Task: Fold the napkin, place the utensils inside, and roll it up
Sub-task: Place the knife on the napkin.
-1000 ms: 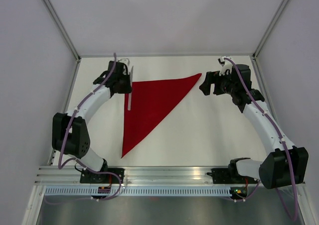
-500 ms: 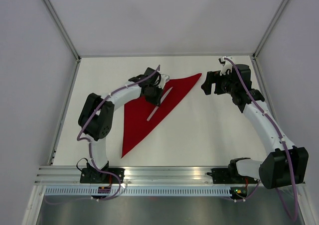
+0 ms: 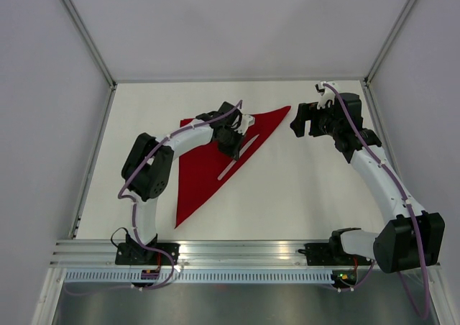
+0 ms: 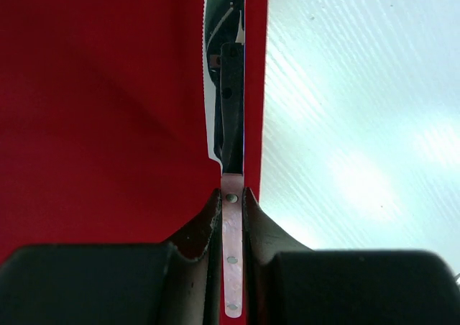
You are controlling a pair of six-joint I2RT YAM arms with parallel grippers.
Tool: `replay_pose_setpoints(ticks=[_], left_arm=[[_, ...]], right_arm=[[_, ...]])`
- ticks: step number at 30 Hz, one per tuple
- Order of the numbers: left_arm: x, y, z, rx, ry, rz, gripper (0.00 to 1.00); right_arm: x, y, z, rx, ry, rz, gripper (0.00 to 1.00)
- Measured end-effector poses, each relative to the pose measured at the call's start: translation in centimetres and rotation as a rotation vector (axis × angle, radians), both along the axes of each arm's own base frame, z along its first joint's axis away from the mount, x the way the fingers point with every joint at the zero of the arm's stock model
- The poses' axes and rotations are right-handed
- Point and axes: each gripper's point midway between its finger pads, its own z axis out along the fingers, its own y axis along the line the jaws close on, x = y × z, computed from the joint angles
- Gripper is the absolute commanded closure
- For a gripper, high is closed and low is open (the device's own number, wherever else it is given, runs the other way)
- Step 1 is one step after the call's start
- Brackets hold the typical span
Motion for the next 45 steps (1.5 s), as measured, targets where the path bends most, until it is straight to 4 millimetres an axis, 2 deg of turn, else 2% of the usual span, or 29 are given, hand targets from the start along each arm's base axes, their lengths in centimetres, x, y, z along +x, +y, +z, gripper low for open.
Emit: replay_pose_setpoints(ticks=[5,21,45], left_arm=[[-0.6,-0.4,-0.1,-0.01,0.016,-0.016,0.98],[-1.3,-0.2,-2.2,0.026,0.073,-0.021,0.98],[-0.9,-0.3,-2.0,0.052,0.093,-0.041,0.98]], right_arm=[[0.0,0.0,0.0,0.0,0.0,0.0,0.07],[0.0,0.0,0.0,0.0,0.0,0.0,0.08],[0.0,0.0,0.0,0.0,0.0,0.0,0.07]])
